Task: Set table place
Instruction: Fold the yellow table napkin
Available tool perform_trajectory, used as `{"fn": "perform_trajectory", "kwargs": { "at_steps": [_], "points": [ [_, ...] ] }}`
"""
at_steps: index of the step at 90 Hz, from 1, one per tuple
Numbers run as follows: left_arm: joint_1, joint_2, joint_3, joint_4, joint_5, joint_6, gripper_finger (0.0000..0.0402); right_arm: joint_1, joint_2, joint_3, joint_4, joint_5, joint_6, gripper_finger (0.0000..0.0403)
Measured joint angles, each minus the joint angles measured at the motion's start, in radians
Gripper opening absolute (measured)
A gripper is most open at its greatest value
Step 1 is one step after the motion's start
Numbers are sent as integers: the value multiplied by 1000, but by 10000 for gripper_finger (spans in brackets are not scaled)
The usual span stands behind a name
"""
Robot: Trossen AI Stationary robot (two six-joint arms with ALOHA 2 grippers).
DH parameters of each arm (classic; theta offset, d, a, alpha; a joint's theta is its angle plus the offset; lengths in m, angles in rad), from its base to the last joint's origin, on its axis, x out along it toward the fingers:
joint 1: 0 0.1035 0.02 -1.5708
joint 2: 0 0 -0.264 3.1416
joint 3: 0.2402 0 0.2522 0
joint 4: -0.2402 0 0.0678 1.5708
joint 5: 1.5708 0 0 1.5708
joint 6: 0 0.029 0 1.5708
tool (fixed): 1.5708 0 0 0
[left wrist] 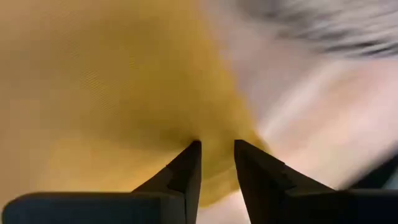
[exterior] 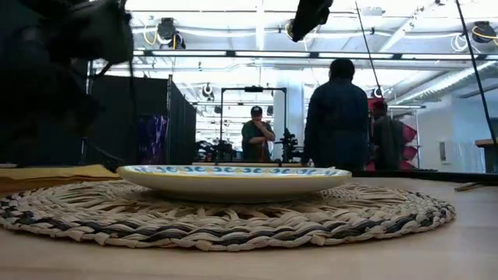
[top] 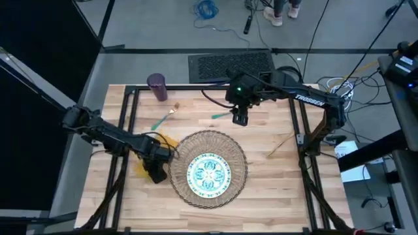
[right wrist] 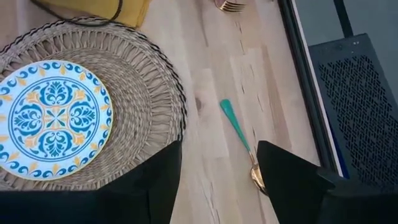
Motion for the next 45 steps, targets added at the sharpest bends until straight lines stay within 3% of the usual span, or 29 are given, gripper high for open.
{"fn": "perform_trajectory", "kwargs": {
  "at_steps": [11, 24, 45],
  "points": [
    [1, 0, 3, 144, 24, -30, 82, 0, 0, 0, -12, 0, 0, 196],
    [8, -21, 69, 97, 23, -10, 82, 0, 0, 0, -15, 0, 0, 196],
    [50, -51, 182, -86, -210, 171, 82, 0, 0, 0, 1, 0, 0, 196]
  ]
}}
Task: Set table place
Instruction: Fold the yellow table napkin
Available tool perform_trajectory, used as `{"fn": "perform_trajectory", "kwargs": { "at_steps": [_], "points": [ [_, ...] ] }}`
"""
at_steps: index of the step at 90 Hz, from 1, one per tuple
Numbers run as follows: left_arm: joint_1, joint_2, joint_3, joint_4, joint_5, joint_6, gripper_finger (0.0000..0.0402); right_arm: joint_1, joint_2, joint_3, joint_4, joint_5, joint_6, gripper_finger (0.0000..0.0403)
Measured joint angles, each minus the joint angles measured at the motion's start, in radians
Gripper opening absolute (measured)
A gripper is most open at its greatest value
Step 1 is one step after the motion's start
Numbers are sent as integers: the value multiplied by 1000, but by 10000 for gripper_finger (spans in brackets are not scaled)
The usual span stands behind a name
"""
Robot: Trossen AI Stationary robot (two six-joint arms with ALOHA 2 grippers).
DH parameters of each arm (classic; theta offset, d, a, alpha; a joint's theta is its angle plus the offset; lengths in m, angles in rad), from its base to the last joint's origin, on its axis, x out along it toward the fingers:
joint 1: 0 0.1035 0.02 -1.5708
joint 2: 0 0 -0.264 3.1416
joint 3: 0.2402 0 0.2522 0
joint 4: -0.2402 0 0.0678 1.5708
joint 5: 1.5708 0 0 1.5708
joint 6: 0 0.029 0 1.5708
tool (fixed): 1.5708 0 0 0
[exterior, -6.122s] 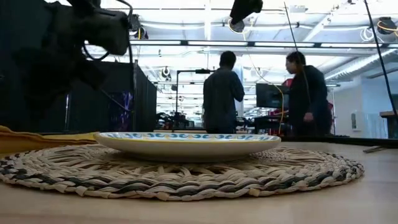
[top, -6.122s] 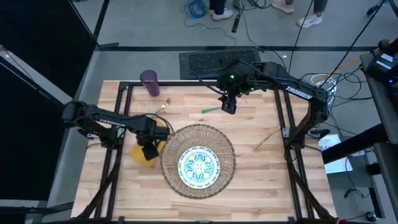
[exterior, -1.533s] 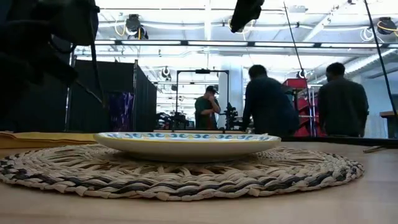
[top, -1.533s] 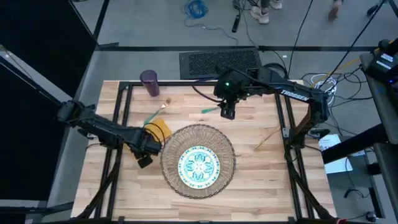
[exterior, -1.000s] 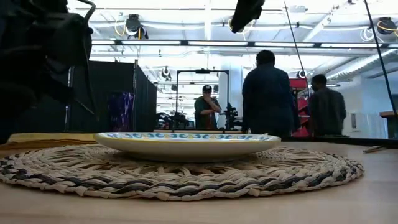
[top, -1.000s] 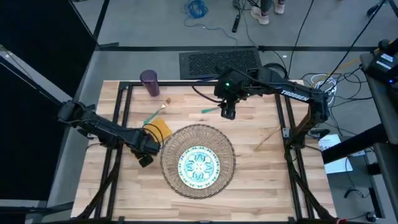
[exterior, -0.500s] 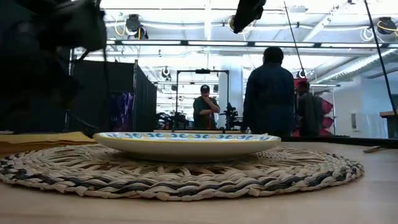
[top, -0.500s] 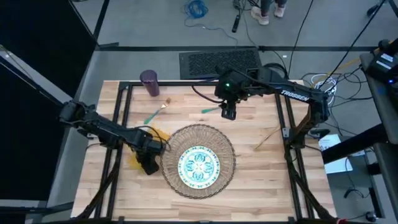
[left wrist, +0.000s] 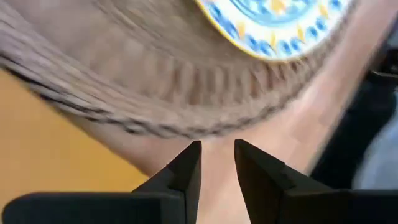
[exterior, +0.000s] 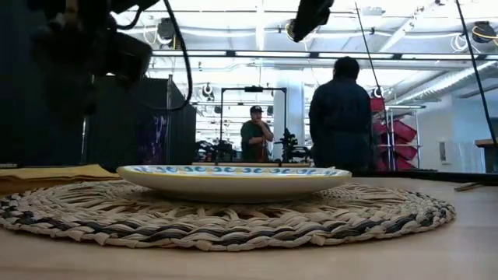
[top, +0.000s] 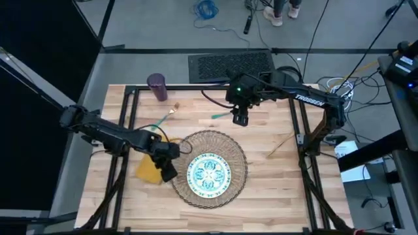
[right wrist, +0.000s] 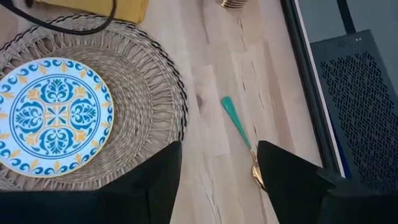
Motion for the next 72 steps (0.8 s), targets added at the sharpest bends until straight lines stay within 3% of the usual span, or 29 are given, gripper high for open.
{"fn": "perform_trajectory", "kwargs": {
  "at_steps": [28, 72],
  "points": [
    [169, 42, -6, -19, -278, 156, 82, 0, 0, 0, 8, 0, 7, 196],
    [265, 172, -6, -18, -254, 277, 82, 0, 0, 0, 1, 0, 6, 196]
  ]
}}
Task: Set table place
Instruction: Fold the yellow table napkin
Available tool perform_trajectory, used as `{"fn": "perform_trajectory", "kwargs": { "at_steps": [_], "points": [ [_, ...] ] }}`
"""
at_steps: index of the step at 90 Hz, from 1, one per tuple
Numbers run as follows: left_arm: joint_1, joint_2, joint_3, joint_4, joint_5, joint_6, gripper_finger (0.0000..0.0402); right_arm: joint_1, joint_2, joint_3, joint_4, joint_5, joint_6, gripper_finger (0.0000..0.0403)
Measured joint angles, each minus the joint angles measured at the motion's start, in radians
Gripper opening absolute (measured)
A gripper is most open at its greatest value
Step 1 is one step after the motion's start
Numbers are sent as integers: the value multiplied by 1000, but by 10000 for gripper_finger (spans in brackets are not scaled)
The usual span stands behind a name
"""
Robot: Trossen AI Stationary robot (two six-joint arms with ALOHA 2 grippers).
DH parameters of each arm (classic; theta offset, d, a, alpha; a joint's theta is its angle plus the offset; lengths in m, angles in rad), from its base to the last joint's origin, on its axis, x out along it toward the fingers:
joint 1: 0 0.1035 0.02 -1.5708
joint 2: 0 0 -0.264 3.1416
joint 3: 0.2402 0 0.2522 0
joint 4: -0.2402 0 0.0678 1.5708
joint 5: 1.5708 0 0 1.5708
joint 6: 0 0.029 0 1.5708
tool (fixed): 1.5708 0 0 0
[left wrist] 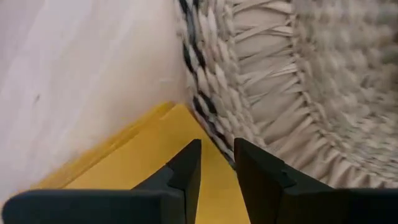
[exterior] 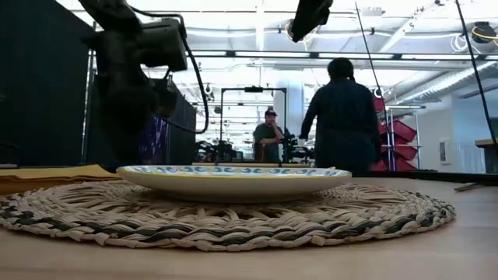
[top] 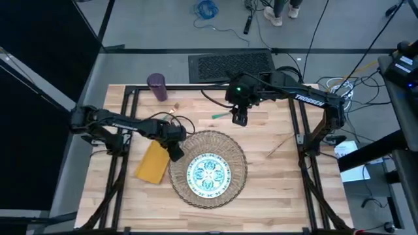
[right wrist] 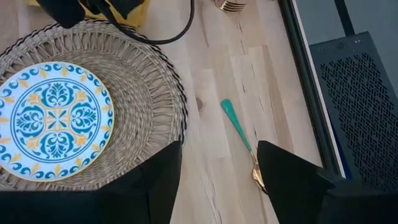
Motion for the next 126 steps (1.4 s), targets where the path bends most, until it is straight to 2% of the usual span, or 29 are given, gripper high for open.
{"fn": "perform_trajectory", "kwargs": {
  "at_steps": [14, 61, 70, 80, 87, 97, 109, 126],
  "points": [
    [22, 29, 0, -3, -5, 23, 82, 1, 0, 0, -1, 0, 0, 196],
    [103, 46, 7, -119, -135, 4, 82, 49, 0, 0, -1, 4, -2, 196],
    [95, 17, 47, -154, -155, 20, 82, 44, 0, 0, 1, 6, -10, 196],
    [77, -28, 114, -234, -243, 22, 82, 36, 0, 0, 9, 6, -16, 196],
    [66, -60, 156, -298, -265, 21, 82, 30, 0, 0, 10, 6, -17, 196],
    [25, -89, 159, -393, -209, -30, 82, 30, 0, 0, 5, 6, -9, 196],
    [-76, -90, 118, -520, -180, -133, 82, 31, 0, 0, -9, 5, -9, 196],
    [-243, -91, 52, -572, -98, -303, 82, 31, 0, 0, -9, 5, -10, 196]
  ]
}}
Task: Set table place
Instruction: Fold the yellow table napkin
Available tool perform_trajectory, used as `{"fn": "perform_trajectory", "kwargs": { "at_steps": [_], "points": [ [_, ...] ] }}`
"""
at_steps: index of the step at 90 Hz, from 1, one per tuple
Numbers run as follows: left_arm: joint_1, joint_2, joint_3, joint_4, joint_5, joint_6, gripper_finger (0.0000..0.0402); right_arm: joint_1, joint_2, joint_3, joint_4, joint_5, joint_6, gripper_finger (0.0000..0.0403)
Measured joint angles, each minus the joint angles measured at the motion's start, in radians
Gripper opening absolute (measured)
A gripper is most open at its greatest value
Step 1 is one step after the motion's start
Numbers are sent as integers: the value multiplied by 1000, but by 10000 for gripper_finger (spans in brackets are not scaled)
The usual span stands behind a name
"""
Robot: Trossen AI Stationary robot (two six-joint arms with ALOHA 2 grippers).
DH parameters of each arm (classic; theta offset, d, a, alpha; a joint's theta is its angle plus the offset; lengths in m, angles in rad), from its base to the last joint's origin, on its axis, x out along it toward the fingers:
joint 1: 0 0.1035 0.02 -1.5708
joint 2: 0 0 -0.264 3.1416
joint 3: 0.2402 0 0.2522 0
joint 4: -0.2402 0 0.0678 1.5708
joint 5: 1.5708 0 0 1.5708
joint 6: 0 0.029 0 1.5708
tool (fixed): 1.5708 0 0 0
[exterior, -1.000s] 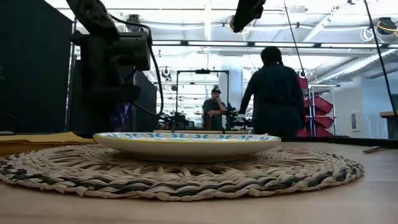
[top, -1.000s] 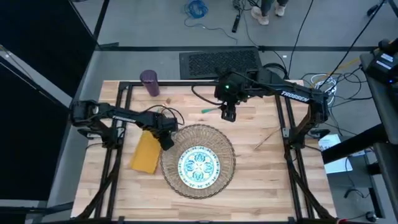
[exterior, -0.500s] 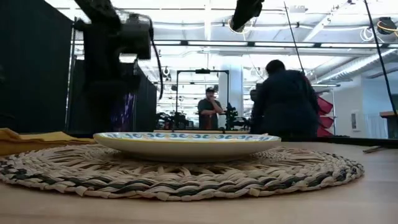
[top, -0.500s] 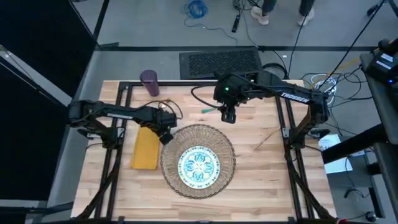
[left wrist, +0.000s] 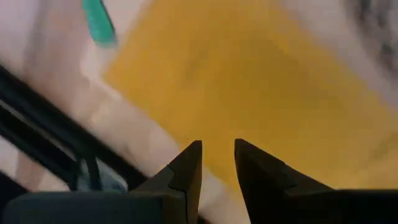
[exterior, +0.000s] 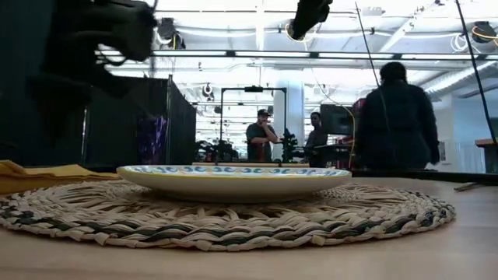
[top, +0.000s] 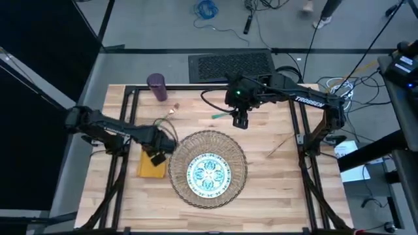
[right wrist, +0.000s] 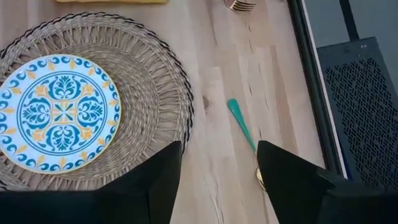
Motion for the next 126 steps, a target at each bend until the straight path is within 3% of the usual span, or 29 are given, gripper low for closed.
{"fn": "perform_trajectory", "kwargs": {
  "at_steps": [24, 64, 112, 126],
  "points": [
    [-180, 0, -36, 101, 73, -177, 82, 0, 0, 0, 1, -1, -6, 196],
    [-172, 56, -146, 324, 44, -174, 82, 19, 0, 0, 4, -3, 10, 196],
    [-293, 57, -137, 472, 145, -338, 82, 18, 0, 0, 1, -1, 11, 196],
    [-325, 60, -86, 466, 164, -357, 82, 18, 0, 0, 1, -1, 10, 196]
  ]
}}
